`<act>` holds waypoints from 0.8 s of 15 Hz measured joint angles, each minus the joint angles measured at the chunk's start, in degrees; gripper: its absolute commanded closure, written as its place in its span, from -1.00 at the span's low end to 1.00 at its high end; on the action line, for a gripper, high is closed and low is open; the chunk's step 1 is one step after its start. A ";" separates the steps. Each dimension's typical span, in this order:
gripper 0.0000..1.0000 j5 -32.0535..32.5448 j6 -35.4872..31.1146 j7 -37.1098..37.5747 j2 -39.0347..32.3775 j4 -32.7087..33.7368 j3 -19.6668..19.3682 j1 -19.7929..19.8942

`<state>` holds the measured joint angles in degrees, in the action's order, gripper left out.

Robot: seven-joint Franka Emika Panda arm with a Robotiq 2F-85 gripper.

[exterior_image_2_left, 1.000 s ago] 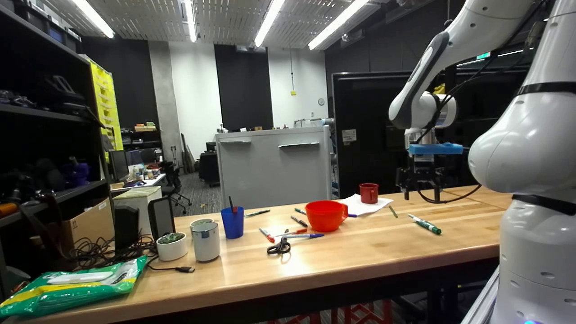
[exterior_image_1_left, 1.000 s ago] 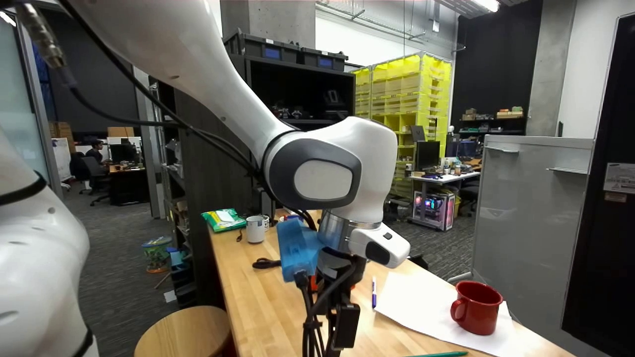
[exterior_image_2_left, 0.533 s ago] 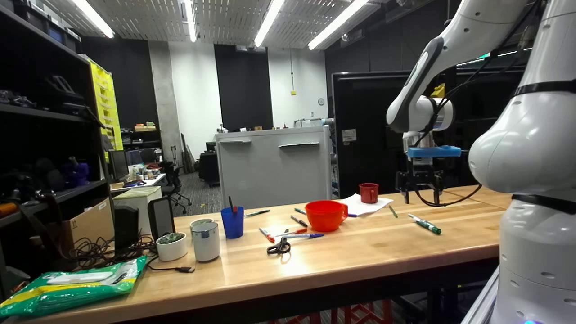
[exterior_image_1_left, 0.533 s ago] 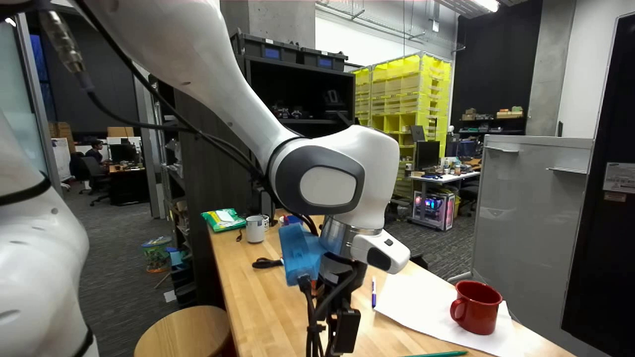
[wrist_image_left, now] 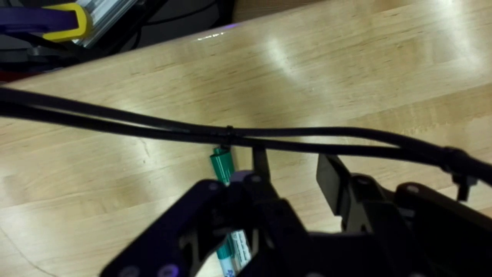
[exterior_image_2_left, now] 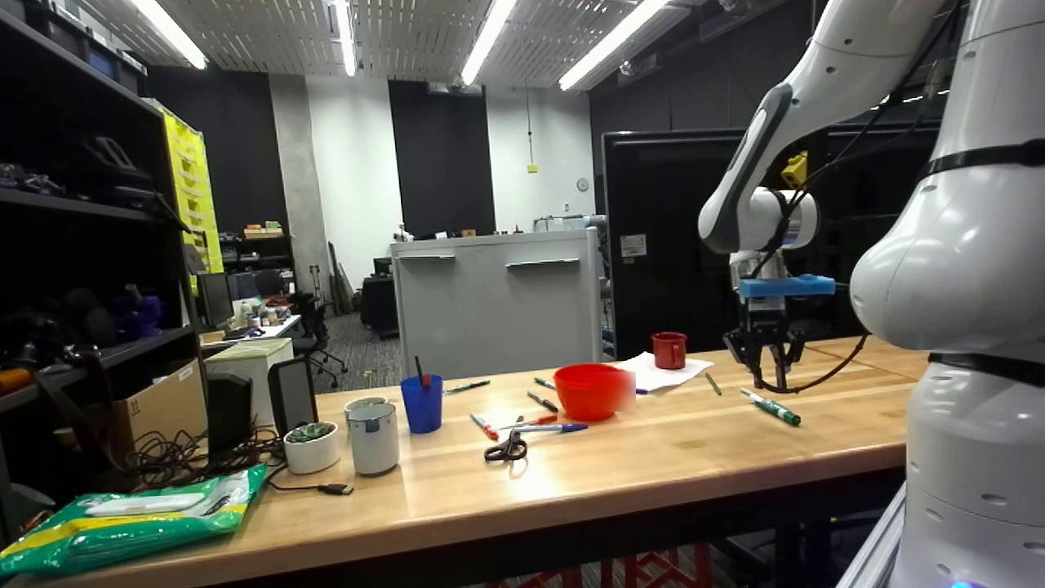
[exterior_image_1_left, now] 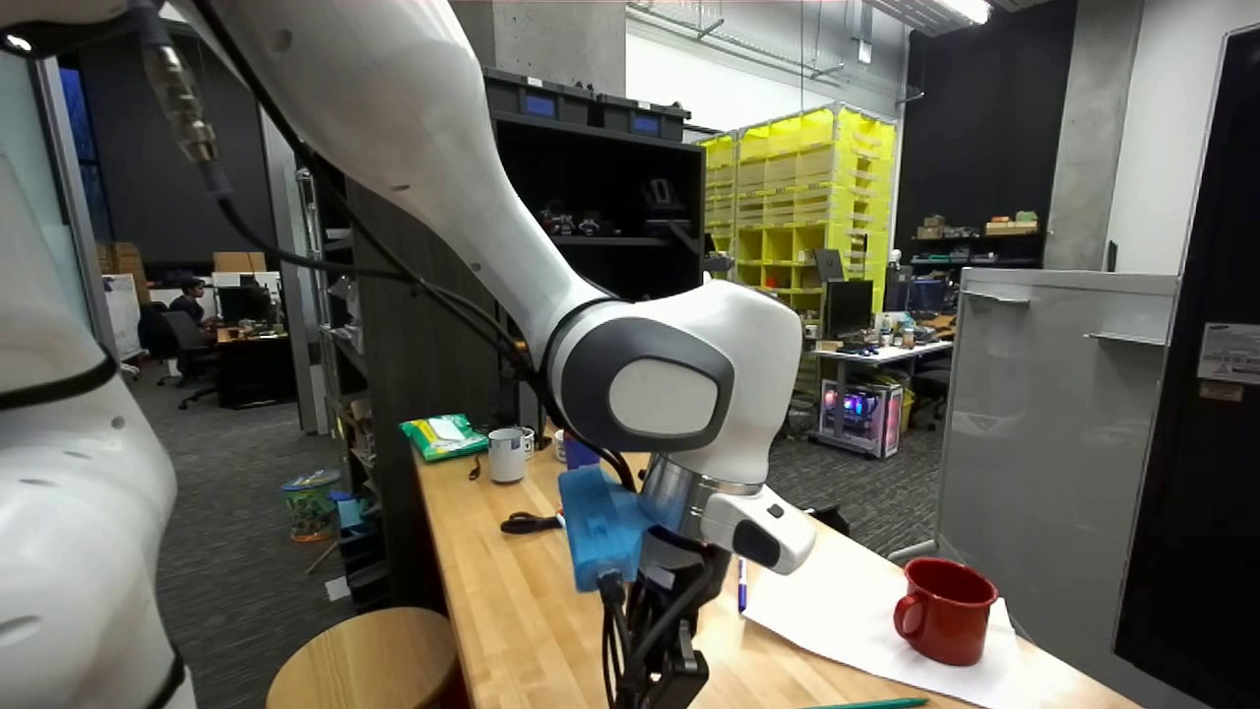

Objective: Remove the marker from the left red cup, then turn the marker to the left

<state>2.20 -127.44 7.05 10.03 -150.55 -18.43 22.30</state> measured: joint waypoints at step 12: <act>1.00 -2.45 -3.89 -2.42 -7.22 1.41 -0.10 -0.51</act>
<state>-0.25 -131.33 4.63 2.82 -149.13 -18.53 21.79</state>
